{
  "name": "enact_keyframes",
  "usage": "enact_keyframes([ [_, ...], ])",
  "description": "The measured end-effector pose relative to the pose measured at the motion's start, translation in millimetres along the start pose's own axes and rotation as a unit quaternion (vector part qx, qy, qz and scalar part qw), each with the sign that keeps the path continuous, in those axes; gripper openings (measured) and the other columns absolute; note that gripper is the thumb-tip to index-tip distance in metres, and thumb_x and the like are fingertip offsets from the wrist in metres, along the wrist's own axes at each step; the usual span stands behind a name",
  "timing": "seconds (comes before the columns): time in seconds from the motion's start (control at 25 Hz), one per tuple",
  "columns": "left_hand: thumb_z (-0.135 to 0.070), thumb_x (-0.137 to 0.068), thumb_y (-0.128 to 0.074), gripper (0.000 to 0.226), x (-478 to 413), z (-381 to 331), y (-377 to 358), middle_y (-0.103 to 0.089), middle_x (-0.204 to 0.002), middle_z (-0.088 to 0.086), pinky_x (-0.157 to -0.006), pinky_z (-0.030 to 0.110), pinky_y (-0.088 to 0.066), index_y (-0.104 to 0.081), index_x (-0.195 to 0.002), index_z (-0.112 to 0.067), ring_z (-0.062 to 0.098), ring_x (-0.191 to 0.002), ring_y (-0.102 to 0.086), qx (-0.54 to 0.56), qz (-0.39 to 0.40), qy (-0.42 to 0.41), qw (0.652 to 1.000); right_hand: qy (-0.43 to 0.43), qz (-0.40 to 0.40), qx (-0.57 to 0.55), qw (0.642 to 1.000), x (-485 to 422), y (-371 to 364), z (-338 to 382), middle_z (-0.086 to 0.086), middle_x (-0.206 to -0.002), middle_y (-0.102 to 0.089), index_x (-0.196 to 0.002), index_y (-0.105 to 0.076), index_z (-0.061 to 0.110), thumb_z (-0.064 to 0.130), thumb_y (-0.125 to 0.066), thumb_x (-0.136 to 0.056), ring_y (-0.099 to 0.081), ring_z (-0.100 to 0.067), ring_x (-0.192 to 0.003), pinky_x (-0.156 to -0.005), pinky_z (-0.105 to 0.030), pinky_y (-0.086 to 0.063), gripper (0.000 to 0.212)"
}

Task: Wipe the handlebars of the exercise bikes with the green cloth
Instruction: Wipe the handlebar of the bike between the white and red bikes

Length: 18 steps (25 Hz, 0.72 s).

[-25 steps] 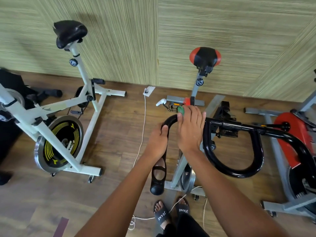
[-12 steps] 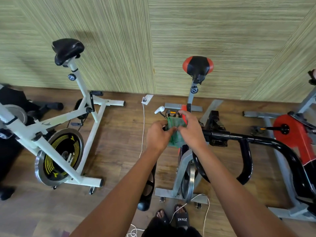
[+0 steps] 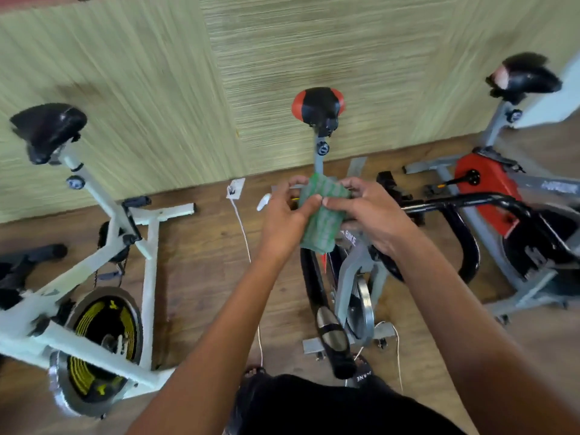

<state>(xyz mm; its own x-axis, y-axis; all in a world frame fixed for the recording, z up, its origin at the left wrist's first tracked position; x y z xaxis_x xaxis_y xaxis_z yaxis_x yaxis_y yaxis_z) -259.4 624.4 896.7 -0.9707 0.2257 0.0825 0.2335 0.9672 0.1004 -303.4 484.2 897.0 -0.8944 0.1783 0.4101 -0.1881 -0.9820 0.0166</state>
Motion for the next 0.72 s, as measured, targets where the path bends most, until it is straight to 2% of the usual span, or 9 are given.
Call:
enact_keyframes([
  [0.08, -0.032, -0.098, -0.054, 0.039, 6.4, -5.0, 1.7, -0.062, -0.128, 0.001, -0.102, 0.038, -0.049, -0.054, -0.134, -0.017, 0.011, -0.116, -0.06, -0.07, 0.066, -0.05, 0.994, 0.0, -0.049, -0.036, 0.998, 19.9, -15.1, 3.1, -0.015, -0.104, -0.07, -0.108, -0.059, 0.008, 0.001, -0.072, -0.086, -0.073, -0.022, -0.082, -0.06, -0.031, -0.06, 0.026],
  [0.16, -0.046, -0.098, -0.038, 0.055, 28.4, -6.9, 0.4, -0.052, -0.145, 0.0, -0.115, 0.042, -0.036, -0.045, -0.146, -0.019, 0.013, -0.135, -0.046, -0.102, 0.14, -0.092, 0.981, -0.01, -0.111, -0.05, 0.993, 45.8, -27.6, 3.3, -0.014, -0.094, -0.069, -0.113, -0.06, 0.002, -0.001, -0.069, -0.086, -0.07, -0.019, -0.071, -0.054, -0.031, -0.058, 0.029],
  [0.28, -0.047, -0.1, -0.034, 0.066, 84.6, -13.3, 7.3, -0.026, -0.161, -0.003, -0.12, 0.021, -0.018, -0.021, -0.157, -0.017, -0.001, -0.147, -0.02, -0.107, 0.228, -0.157, 0.955, -0.042, -0.182, -0.041, 0.981, 94.9, -42.0, -8.5, -0.019, -0.095, -0.07, -0.112, -0.062, 0.003, 0.0, -0.069, -0.085, -0.07, -0.021, -0.074, -0.065, -0.038, -0.062, 0.027],
  [0.32, -0.046, -0.1, -0.035, 0.068, 104.6, -13.8, 9.5, -0.021, -0.162, -0.002, -0.12, 0.02, -0.017, -0.016, -0.158, -0.017, -0.002, -0.147, -0.016, -0.121, 0.249, -0.18, 0.944, -0.055, -0.197, -0.028, 0.978, 111.2, -44.6, -15.0, -0.019, -0.095, -0.07, -0.109, -0.062, 0.006, 0.002, -0.071, -0.084, -0.069, -0.023, -0.075, -0.07, -0.042, -0.063, 0.027],
  [0.4, -0.041, -0.101, -0.038, 0.067, 142.6, -5.9, 17.0, -0.015, -0.164, 0.001, -0.123, 0.036, -0.018, -0.015, -0.159, -0.014, 0.008, -0.151, -0.012, -0.154, 0.26, -0.227, 0.926, -0.081, -0.226, 0.032, 0.97, 145.5, -51.3, -27.8, -0.01, -0.088, -0.068, -0.102, -0.063, 0.014, 0.01, -0.078, -0.078, -0.069, -0.024, -0.074, -0.078, -0.046, -0.06, 0.028],
  [0.48, -0.034, -0.102, -0.04, 0.065, 172.3, 2.8, 22.7, -0.014, -0.165, 0.008, -0.123, 0.047, -0.019, -0.02, -0.156, -0.006, 0.02, -0.153, -0.011, -0.154, 0.253, -0.273, 0.915, -0.107, -0.253, 0.129, 0.953, 173.4, -55.4, -36.9, -0.001, -0.087, -0.067, -0.097, -0.064, 0.018, 0.022, -0.08, -0.074, -0.068, -0.023, -0.081, -0.081, -0.041, -0.057, 0.028],
  [0.56, -0.034, -0.104, -0.035, 0.062, 195.4, 3.8, 14.8, -0.017, -0.164, 0.012, -0.123, 0.047, -0.019, -0.021, -0.154, -0.001, 0.026, -0.153, -0.012, -0.121, 0.281, -0.316, 0.898, -0.13, -0.289, 0.229, 0.92, 197.7, -57.2, -39.9, 0.002, -0.093, -0.066, -0.099, -0.066, 0.018, 0.026, -0.076, -0.08, -0.063, -0.02, -0.091, -0.076, -0.029, -0.047, 0.023],
  [0.64, -0.038, -0.105, -0.029, 0.061, 203.5, 7.7, 1.8, -0.018, -0.163, 0.011, -0.123, 0.043, -0.019, -0.017, -0.154, -0.004, 0.024, -0.153, -0.015, -0.091, 0.315, -0.316, 0.89, -0.133, -0.308, 0.288, 0.897, 211.5, -56.7, -39.9, 0.001, -0.093, -0.068, -0.102, -0.07, 0.019, 0.028, -0.07, -0.086, -0.061, -0.019, -0.092, -0.071, -0.027, -0.042, 0.019],
  [0.72, -0.037, -0.106, -0.027, 0.059, 201.6, 17.7, -10.6, -0.021, -0.162, 0.011, -0.122, 0.045, -0.024, -0.017, -0.155, -0.005, 0.023, -0.152, -0.018, -0.088, 0.326, -0.311, 0.889, -0.094, -0.325, 0.328, 0.882, 218.1, -54.9, -36.6, 0.004, -0.086, -0.066, -0.102, -0.074, 0.022, 0.028, -0.065, -0.09, -0.059, -0.016, -0.093, -0.072, -0.027, -0.04, 0.016],
])
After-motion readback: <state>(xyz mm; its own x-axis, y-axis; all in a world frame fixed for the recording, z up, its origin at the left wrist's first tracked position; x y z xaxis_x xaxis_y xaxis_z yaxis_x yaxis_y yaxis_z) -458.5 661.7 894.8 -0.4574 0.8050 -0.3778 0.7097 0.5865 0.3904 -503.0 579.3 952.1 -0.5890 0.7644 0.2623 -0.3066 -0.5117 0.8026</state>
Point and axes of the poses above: each hand's wrist, its own x-axis away from the middle knuckle, its own y-axis out of the back of the hand, z = x × y, the point moved 10 cm from there along -x, towards the middle knuckle
